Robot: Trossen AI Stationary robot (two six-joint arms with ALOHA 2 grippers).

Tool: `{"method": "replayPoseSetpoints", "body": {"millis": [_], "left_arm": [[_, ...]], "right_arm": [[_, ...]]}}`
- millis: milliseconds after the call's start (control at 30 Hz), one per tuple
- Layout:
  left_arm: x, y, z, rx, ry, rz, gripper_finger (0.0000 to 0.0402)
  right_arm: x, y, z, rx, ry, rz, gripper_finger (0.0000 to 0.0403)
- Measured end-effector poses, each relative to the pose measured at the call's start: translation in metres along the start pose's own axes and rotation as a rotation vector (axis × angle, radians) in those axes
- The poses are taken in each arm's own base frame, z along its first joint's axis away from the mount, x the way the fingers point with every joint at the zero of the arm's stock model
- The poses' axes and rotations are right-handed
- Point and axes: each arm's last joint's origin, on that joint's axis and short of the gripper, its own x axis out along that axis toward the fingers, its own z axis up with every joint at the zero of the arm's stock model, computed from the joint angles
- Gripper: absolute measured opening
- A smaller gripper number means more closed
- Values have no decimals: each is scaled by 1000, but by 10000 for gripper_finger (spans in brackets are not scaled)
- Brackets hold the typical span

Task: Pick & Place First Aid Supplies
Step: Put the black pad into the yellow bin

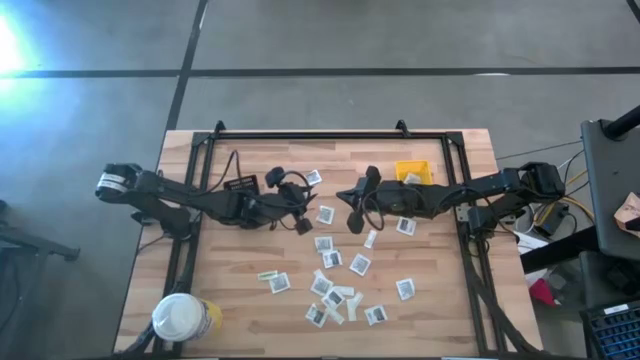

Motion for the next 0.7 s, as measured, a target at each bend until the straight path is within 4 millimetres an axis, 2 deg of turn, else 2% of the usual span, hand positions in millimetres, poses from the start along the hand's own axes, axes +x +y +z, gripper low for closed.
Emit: {"method": "replayPoseSetpoints", "body": {"millis": [433, 533, 700], "left_arm": [[0, 3, -22, 91, 221, -117, 96], [-2, 4, -28, 114, 278, -110, 96], [-5, 7, -37, 129, 365, -93, 92]], "right_arm": [[-3, 1, 0, -82, 26, 46, 13], [-9, -2, 0, -109, 112, 28, 31], [-24, -6, 16, -176, 268, -73, 78]]}}
